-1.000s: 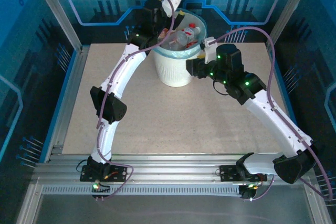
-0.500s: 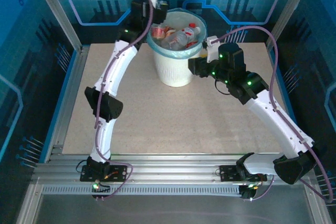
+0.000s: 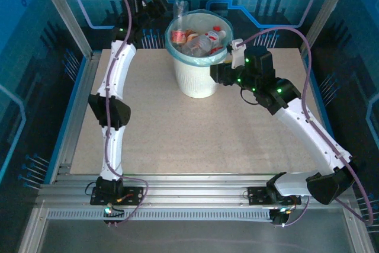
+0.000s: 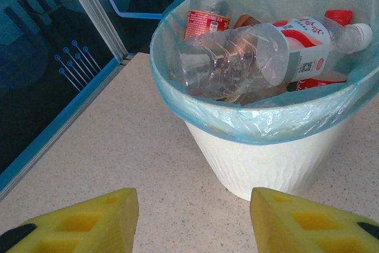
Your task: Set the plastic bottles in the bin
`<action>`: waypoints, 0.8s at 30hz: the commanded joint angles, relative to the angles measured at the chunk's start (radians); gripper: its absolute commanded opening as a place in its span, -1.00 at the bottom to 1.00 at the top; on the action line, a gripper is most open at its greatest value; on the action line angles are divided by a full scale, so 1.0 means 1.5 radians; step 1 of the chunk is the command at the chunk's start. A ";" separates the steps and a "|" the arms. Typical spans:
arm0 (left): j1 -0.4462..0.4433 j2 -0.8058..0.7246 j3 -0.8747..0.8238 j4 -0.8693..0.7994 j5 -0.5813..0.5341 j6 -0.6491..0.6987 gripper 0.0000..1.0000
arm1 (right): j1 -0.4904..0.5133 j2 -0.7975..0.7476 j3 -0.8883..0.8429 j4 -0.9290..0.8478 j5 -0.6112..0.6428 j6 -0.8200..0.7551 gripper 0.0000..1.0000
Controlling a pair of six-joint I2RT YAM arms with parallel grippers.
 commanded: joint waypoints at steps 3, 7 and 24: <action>-0.008 0.054 0.009 0.120 0.118 -0.099 0.45 | -0.008 -0.010 -0.015 -0.005 -0.004 0.013 0.07; -0.032 0.080 0.036 0.150 0.128 -0.080 0.47 | -0.007 -0.013 -0.029 -0.005 -0.011 0.020 0.07; -0.117 0.071 0.033 0.080 0.102 0.123 0.44 | -0.008 -0.049 -0.085 -0.013 -0.002 0.019 0.08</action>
